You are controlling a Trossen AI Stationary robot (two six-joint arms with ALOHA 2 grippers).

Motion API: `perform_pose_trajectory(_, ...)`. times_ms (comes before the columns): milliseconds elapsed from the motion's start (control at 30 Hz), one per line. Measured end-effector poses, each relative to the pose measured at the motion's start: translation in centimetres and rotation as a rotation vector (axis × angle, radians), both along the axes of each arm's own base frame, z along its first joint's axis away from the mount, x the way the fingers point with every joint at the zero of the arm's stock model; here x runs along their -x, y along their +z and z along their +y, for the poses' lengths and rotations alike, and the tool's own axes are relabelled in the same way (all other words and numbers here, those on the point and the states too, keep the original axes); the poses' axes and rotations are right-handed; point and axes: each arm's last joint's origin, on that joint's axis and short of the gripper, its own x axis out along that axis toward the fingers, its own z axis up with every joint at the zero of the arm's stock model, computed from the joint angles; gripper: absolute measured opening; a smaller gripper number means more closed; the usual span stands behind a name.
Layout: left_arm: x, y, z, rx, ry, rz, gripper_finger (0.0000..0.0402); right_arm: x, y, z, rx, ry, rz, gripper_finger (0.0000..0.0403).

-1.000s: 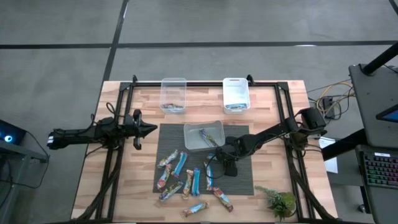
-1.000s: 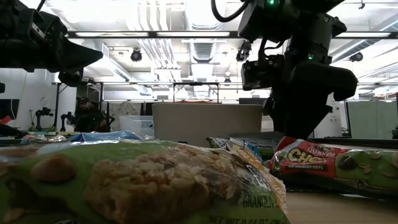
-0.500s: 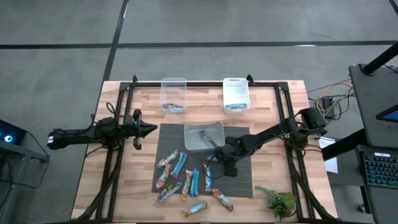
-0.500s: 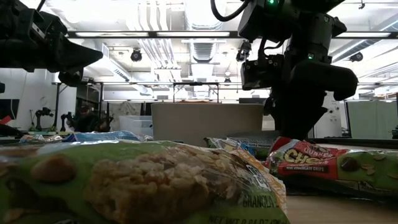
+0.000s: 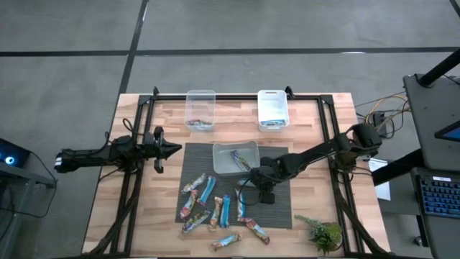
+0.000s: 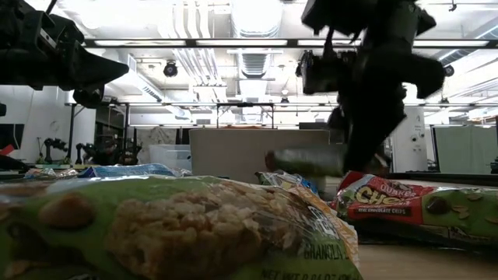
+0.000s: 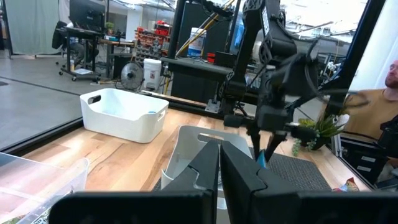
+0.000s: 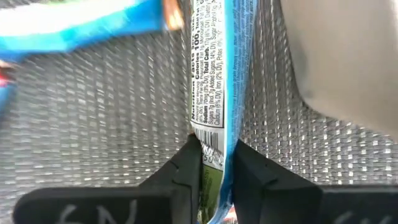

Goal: Pick and place Granola Bars by type
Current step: Put the red granola bar into the transparent bin

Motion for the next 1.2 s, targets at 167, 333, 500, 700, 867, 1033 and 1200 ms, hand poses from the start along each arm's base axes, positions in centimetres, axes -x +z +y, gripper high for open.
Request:
perform_pose_trajectory(167,0.0,0.0,0.0,0.000,0.000,0.000,0.0000,0.0,2.5,0.1,-0.028,0.008,-0.053,0.0052)
perform_pose_trajectory(333,0.0,0.0,0.0,0.000,0.001,0.000,0.0000,-0.3,4.5,0.3,-0.046,0.026,-0.119,0.0052)
perform_pose_trajectory(500,0.0,0.0,0.0,0.000,0.000,0.000,0.0000,-1.2,6.7,0.3,-0.034,0.086,-0.228,0.0052)
perform_pose_trajectory(700,0.0,0.0,0.0,0.000,0.000,0.000,0.0000,-2.9,8.9,-1.6,0.016,0.122,-0.358,0.0052)
perform_pose_trajectory(867,0.0,0.0,0.0,0.000,0.000,0.000,0.0000,-3.8,9.5,-4.1,0.072,0.115,-0.418,0.0052)
perform_pose_trajectory(1033,0.0,0.0,0.0,0.000,0.000,0.000,0.0000,-4.5,10.1,-6.2,0.142,0.092,-0.501,0.0052)
perform_pose_trajectory(1200,0.0,0.0,0.0,0.000,0.000,0.001,0.0000,-5.1,10.7,-7.7,0.200,0.072,-0.586,0.0052)
